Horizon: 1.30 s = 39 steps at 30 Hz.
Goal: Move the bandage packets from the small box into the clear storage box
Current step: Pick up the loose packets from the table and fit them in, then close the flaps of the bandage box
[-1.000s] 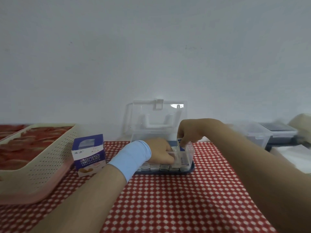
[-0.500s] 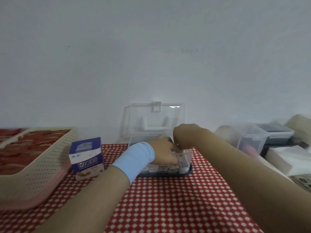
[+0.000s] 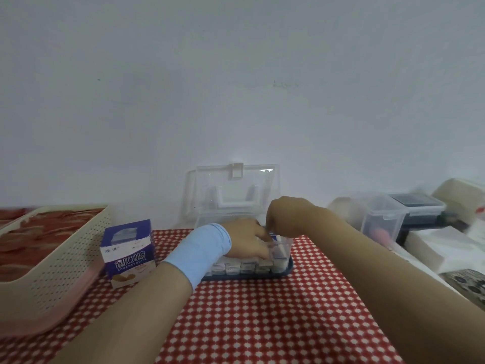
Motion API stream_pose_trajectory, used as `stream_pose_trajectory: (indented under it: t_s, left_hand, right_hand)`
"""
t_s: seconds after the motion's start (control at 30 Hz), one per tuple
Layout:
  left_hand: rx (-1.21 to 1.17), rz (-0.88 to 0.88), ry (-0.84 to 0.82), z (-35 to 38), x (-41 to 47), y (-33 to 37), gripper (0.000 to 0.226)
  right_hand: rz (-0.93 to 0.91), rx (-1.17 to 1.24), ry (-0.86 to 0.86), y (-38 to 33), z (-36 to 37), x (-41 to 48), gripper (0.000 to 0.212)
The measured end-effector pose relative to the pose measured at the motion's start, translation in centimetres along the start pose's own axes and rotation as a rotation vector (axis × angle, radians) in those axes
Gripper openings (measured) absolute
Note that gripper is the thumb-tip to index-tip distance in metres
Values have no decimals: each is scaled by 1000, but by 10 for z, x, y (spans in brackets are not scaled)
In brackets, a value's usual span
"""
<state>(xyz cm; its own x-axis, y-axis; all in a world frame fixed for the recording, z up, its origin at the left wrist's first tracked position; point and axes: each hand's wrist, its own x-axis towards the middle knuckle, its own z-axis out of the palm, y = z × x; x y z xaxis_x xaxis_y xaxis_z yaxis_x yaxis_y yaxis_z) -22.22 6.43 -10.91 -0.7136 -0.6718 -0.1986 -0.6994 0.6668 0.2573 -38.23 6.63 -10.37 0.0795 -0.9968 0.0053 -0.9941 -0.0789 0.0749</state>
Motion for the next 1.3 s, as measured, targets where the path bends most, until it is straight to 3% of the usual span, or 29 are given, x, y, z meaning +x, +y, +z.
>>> stream_pose_trajectory:
  t_s: [0.2,0.3,0.4,0.5,0.6,0.77,0.87,1.03,1.3]
  left_hand:
    - [-146,-12,208,-17,-26,-23,37]
    - [-258,-150,490,-22,-33,-41,32]
    - [-412,-383,719,-31,-35,-62,39]
    - [-665,-524,683,-40,-31,-78,57]
    - [-843,-471,604,-45,-29,-83,69]
    - [-1035,-349,592,-50,-31,-85,67]
    - [-968,-300,634,-49,-37,-86,68]
    - [-662,-187,730,-39,-60,-83,46]
    - [-147,-114,578,-8,-83,-76,63]
  right_hand:
    - [68,215,165,6,-27,-14,23]
    - [194,307,295,7,-38,-20,26]
    - [280,431,315,6,-37,-19,38]
    - [298,720,271,0,-31,-14,65]
    - [319,967,259,-7,-28,-9,84]
    - [305,846,348,-3,-22,-4,86]
    - [285,696,398,2,-21,-6,72]
    - [243,583,513,2,-28,-29,37]
    - [132,164,345,-23,-11,-79,49]
